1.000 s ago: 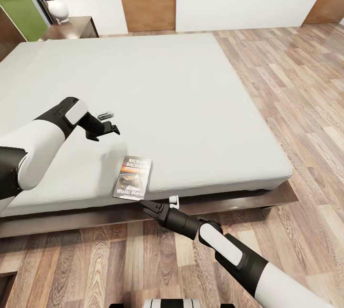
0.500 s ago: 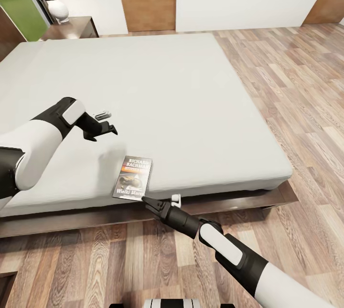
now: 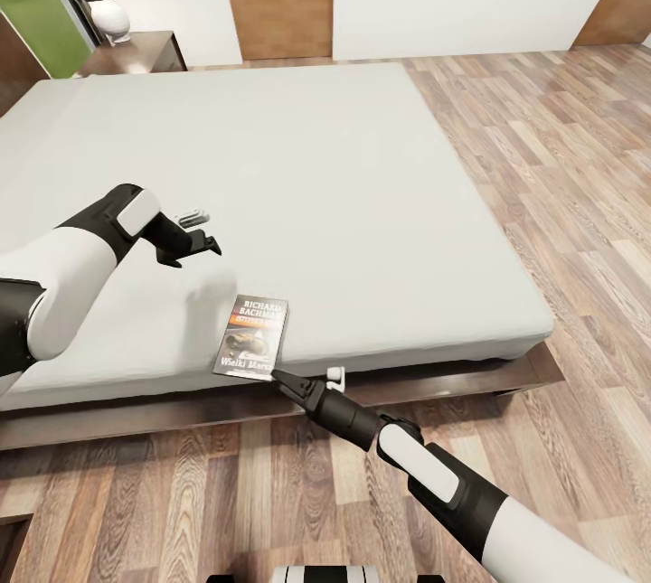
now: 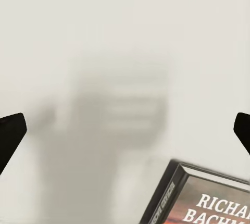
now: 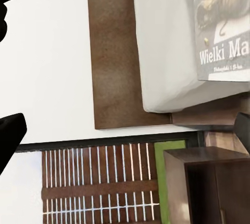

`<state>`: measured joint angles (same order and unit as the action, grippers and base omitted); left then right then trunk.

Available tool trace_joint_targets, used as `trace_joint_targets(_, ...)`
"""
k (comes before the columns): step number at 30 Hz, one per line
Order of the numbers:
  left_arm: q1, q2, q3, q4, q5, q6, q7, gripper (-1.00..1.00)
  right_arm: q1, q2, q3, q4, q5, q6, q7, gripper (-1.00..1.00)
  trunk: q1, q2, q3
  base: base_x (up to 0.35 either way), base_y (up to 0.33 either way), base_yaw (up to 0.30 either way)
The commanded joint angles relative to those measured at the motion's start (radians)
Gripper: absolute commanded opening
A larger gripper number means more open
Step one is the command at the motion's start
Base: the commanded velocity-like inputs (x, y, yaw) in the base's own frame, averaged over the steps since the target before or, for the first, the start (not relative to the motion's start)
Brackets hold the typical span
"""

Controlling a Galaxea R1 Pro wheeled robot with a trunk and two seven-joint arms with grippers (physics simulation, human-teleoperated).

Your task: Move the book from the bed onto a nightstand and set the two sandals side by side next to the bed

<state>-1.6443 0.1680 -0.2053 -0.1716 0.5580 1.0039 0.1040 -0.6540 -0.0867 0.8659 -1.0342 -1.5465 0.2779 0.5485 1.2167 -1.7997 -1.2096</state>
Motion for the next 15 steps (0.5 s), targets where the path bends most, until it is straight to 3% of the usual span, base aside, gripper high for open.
trace_joint_targets(1,0.0,0.0,-0.003,-0.002,0.011,0.004,0.01,1.0,-0.001,-0.001,0.002,0.002,-0.011,0.003,0.001,1.0,0.0,0.0,-0.001,0.0,0.0,0.0)
trace_joint_targets(15,0.0,0.002,-0.003,-0.002,0.011,0.004,0.009,1.0,-0.001,-0.001,-0.002,0.075,-0.012,-0.003,-0.001,1.0,0.0,0.0,-0.001,0.0,0.0,0.0)
